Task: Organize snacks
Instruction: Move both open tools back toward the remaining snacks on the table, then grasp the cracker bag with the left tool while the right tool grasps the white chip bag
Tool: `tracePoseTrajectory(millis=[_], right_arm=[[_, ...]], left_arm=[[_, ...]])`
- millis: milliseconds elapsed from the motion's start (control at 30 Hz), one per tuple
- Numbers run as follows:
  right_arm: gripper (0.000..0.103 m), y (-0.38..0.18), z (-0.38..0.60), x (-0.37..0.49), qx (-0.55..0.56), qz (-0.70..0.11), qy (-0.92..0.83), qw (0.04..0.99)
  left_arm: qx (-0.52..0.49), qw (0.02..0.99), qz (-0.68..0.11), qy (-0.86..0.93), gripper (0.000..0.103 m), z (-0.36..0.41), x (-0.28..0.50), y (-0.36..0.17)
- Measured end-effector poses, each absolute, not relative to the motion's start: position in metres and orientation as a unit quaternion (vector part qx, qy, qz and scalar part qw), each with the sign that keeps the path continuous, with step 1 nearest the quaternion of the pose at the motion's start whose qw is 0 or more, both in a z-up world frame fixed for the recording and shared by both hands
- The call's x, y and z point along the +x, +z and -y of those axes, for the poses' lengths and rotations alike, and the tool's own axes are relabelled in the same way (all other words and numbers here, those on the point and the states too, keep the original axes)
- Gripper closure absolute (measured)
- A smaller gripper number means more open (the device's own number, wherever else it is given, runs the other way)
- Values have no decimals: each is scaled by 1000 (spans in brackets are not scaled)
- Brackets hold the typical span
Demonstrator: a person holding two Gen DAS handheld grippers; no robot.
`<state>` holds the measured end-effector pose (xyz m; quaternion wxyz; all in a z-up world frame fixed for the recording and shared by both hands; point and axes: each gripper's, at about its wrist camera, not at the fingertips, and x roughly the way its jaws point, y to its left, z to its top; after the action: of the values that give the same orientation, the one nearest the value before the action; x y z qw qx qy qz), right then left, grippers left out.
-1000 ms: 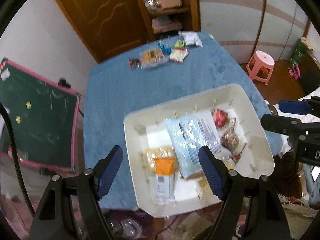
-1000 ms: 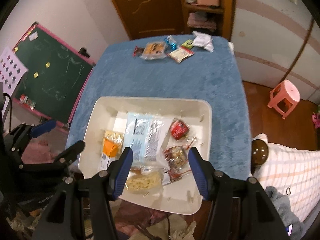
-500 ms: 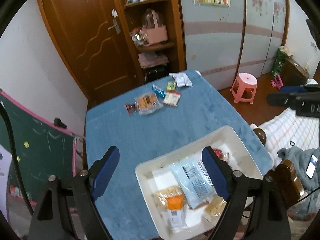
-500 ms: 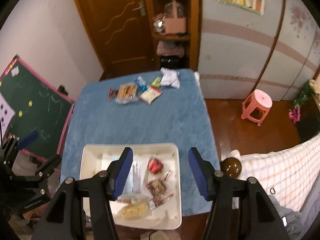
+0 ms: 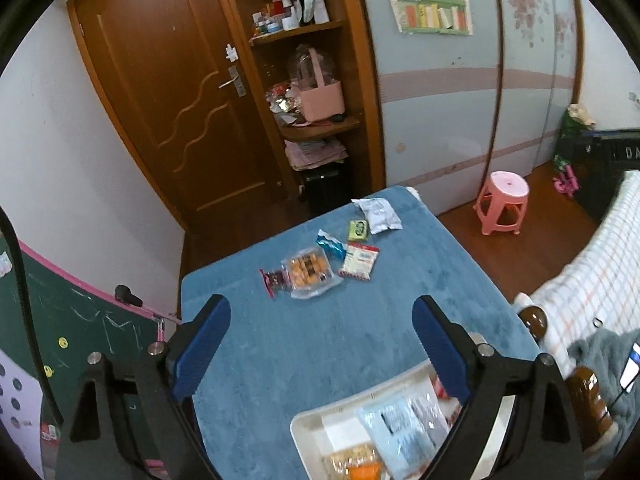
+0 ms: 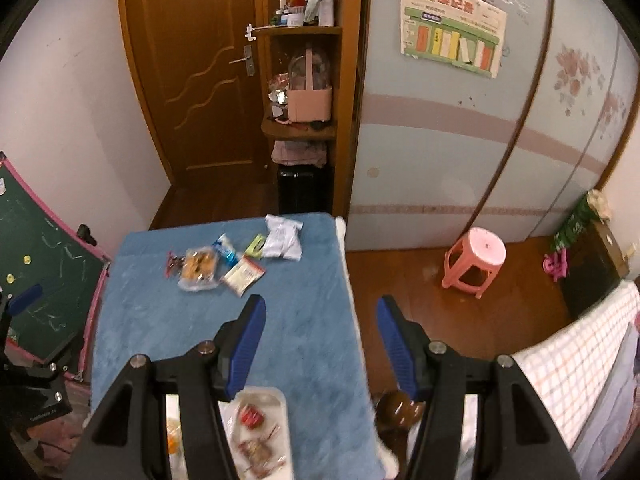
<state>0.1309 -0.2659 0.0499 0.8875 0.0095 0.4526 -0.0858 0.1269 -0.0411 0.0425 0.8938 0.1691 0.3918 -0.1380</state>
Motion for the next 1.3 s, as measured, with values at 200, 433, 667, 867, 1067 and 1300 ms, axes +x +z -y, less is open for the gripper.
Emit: tracePoseTrajectory(millis=[200, 433, 667, 867, 1067, 1300], right_arm=[[45, 37, 304, 216, 0, -456, -55, 888], [44, -49, 324, 338, 23, -499, 15, 866], [45, -166, 313, 407, 58, -570, 50, 818], [45, -222, 322, 432, 108, -603, 58, 789], [45, -250, 326, 443, 136, -615, 74, 773], [44, -270, 317, 456, 162, -617, 100, 764]], left_arm=[[184, 882, -423, -98, 11, 97, 209, 23], [212, 842, -492, -60, 11, 156, 319, -73], [236, 810, -535, -39, 11, 174, 373, -174], [184, 794, -577, -49, 11, 176, 397, -239], [165, 782, -601, -31, 11, 174, 407, -289], [95, 802, -590, -4, 10, 164, 415, -302]])
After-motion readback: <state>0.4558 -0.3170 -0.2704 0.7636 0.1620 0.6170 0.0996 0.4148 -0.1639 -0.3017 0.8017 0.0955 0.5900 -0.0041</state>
